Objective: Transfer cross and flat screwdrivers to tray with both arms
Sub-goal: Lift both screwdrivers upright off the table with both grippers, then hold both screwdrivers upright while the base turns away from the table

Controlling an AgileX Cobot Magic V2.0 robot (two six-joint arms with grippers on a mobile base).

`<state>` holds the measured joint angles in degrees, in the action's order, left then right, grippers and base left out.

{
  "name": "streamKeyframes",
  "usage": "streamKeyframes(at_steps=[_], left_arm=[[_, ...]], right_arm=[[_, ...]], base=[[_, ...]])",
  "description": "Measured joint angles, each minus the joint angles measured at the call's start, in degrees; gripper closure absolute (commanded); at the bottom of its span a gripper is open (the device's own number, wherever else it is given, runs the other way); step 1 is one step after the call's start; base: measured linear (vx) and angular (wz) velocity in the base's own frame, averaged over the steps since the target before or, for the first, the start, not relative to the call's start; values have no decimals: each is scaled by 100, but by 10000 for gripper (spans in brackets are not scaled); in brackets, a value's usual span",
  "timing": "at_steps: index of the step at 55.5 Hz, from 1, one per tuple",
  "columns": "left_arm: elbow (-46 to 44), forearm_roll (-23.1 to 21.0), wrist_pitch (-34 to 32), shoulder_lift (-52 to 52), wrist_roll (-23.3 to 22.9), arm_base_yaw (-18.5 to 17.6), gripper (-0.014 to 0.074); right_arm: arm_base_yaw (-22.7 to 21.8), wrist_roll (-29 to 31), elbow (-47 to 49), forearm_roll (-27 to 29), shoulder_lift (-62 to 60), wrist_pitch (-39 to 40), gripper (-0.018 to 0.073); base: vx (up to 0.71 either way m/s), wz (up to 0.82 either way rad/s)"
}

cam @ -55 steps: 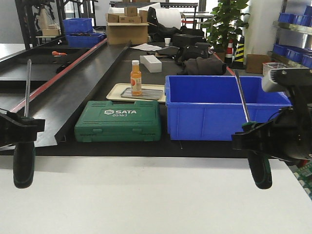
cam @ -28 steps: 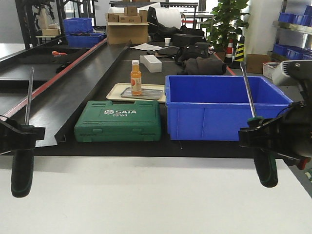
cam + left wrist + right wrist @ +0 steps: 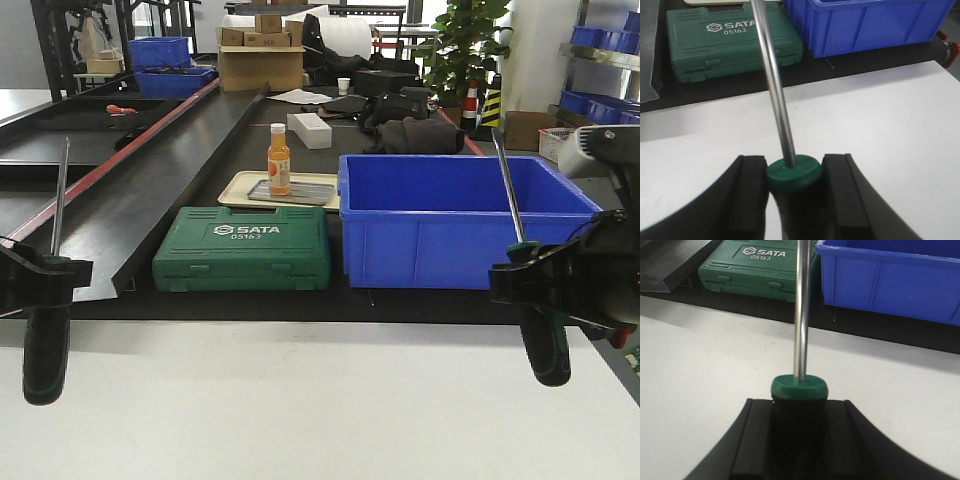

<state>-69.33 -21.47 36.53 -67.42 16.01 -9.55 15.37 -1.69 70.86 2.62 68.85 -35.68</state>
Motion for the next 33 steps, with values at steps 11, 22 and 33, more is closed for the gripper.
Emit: streamKeyframes(at_steps=[11,22,33], left_arm=[[0,0,0,0,0,0,595],[6,0,0,0,0,0,596],[6,5,-19,0,0,0,596]], right_arm=[[0,0,0,0,0,0,567],[0,0,0,0,0,-6,567],[0,0,0,0,0,-6,567]], base=[[-1,1],[-5,1],[-11,-6]])
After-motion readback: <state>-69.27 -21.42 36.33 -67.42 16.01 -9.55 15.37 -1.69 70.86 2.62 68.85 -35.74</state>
